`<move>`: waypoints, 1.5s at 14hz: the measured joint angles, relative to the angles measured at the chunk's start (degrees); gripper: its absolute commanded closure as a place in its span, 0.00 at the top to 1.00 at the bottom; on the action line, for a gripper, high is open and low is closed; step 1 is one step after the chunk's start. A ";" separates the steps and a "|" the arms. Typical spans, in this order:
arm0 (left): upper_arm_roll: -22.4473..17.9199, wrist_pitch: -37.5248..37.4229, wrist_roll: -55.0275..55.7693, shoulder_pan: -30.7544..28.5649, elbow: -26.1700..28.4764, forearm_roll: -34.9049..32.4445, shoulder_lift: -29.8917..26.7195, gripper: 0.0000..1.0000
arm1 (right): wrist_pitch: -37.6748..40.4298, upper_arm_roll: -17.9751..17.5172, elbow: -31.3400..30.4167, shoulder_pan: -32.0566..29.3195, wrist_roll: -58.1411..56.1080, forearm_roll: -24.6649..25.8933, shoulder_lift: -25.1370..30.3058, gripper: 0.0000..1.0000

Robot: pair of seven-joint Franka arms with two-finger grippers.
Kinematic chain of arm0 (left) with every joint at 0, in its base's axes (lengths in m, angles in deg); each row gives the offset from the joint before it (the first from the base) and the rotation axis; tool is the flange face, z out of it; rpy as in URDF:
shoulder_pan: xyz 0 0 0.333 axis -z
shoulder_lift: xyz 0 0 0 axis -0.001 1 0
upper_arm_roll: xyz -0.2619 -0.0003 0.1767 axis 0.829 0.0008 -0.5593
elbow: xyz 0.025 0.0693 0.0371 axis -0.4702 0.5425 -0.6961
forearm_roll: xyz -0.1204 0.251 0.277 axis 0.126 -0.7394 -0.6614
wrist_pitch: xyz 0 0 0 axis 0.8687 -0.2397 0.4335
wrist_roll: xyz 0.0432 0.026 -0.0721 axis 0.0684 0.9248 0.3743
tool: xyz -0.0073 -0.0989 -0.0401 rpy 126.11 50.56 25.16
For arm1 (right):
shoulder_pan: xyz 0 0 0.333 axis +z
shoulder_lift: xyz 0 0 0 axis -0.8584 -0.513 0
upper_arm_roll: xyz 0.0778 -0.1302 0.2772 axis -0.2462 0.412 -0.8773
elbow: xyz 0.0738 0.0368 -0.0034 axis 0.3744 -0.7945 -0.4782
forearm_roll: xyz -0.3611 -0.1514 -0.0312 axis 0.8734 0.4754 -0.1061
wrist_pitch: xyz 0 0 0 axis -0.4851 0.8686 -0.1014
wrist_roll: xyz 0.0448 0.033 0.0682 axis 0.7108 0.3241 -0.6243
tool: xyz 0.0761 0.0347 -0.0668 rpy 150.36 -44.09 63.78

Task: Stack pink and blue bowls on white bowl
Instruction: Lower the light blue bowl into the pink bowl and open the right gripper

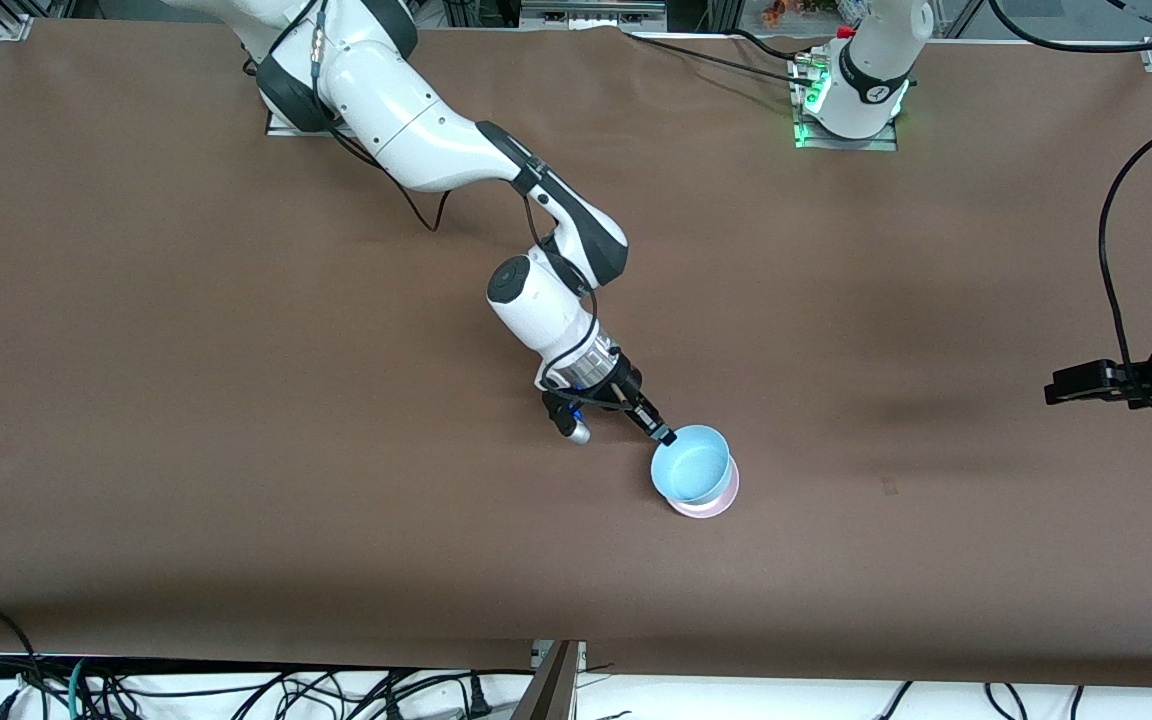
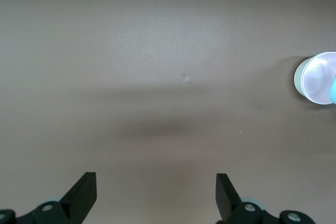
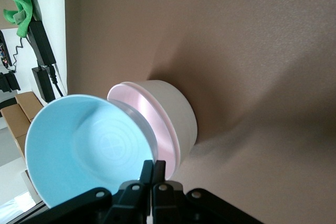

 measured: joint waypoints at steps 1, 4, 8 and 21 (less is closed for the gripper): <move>0.00 0.00 0.00 0.00 0.00 0.00 0.00 1.00 | 0.00 0.01 0.00 0.00 -0.07 0.02 0.00 0.00; 0.00 0.00 0.00 0.00 0.00 0.00 0.00 1.00 | 0.00 0.07 0.00 0.00 -1.29 0.06 -0.02 0.00; 0.00 0.00 0.00 0.00 0.00 0.00 0.00 1.00 | 0.00 0.10 0.00 0.00 -1.70 0.07 -0.07 0.00; 0.00 0.00 0.00 0.00 0.00 0.00 0.00 1.00 | -0.07 0.81 0.01 0.06 -2.19 0.11 -0.57 0.33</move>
